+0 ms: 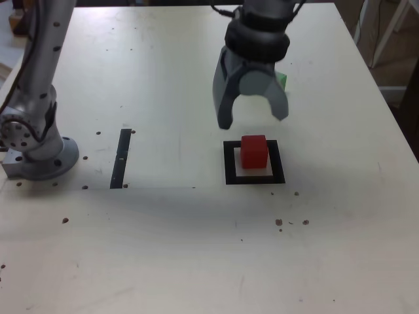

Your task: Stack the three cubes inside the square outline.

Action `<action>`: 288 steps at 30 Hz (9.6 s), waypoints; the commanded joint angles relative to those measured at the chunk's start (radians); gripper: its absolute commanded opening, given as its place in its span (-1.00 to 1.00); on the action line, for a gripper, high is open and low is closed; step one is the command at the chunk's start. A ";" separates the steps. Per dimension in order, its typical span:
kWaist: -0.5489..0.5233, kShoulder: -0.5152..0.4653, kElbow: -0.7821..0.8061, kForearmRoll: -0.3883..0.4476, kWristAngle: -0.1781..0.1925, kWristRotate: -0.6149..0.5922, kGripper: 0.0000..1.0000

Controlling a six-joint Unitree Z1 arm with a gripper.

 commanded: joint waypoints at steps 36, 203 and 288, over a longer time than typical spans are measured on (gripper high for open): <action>0.489 0.357 -0.556 0.174 0.089 0.264 0.99; -0.100 0.146 -0.162 0.098 0.079 0.209 0.05; 0.308 0.341 -0.368 0.025 0.197 0.764 0.62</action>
